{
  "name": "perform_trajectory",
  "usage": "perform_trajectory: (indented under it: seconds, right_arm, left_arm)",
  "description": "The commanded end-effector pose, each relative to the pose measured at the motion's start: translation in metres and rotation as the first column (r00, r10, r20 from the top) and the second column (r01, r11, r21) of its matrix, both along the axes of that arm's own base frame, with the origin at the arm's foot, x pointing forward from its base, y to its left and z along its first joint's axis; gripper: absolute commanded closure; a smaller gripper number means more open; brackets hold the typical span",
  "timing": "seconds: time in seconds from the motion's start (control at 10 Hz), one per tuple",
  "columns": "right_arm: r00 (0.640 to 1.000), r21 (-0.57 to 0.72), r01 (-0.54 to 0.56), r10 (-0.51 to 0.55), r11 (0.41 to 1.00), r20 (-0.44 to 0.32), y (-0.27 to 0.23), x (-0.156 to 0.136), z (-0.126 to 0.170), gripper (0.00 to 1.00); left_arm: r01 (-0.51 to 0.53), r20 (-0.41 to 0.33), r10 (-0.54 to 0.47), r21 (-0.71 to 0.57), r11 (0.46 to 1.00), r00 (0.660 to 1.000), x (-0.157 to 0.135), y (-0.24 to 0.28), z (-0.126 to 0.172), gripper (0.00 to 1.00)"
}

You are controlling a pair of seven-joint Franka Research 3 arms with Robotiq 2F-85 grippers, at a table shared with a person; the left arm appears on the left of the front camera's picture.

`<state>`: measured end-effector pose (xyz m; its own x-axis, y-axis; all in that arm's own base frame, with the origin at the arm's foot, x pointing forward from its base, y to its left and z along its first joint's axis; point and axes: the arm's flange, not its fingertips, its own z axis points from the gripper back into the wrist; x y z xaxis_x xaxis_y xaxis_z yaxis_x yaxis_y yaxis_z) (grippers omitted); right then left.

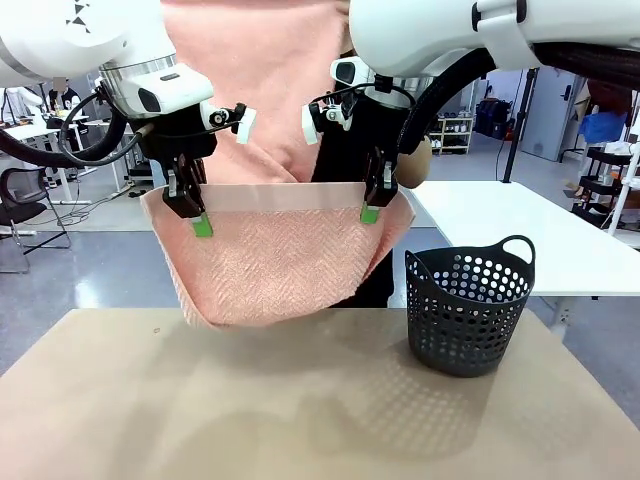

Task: Fold the towel.
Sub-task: Release the end of the 100 cm Hotel Towel you were holding and grab the top end of the folded side.

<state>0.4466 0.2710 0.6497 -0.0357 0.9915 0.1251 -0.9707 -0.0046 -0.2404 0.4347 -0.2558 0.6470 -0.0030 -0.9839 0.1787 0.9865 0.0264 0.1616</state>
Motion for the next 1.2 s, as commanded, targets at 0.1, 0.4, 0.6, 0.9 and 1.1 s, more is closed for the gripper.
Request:
perform_trajectory:
  seconds: [0.1, 0.4, 0.6, 0.9, 1.1]
  right_arm:
    - [1.000, -0.004, -0.003, 0.003, 1.000, -0.002, 0.0000, 0.0005, 0.0005, 1.00]
    - [1.000, -0.004, -0.003, 0.003, 1.000, -0.002, 0.0000, 0.0005, 0.0005, 1.00]
    - [1.000, -0.004, -0.003, 0.003, 1.000, -0.002, 0.0000, 0.0005, 0.0005, 1.00]
    - [1.000, -0.004, -0.003, 0.003, 1.000, -0.002, 0.0000, 0.0005, 0.0005, 1.00]
    - [1.000, -0.004, -0.003, 0.003, 1.000, -0.002, 0.0000, 0.0005, 0.0005, 1.00]
  left_arm:
    - [0.005, -0.004, -0.005, 0.004, 1.000, 1.000, 0.0002, 0.0003, 0.0021, 1.00]
    - [0.005, -0.004, -0.005, 0.004, 1.000, 1.000, 0.0002, 0.0003, 0.0021, 1.00]
    - [0.005, -0.004, -0.005, 0.004, 1.000, 1.000, 0.0002, 0.0003, 0.0021, 1.00]
    - [0.005, -0.004, -0.005, 0.004, 1.000, 1.000, 0.0002, 0.0003, 0.0021, 1.00]
    - [0.005, -0.004, -0.005, 0.004, 1.000, 1.000, 0.0002, 0.0003, 0.0021, 1.00]
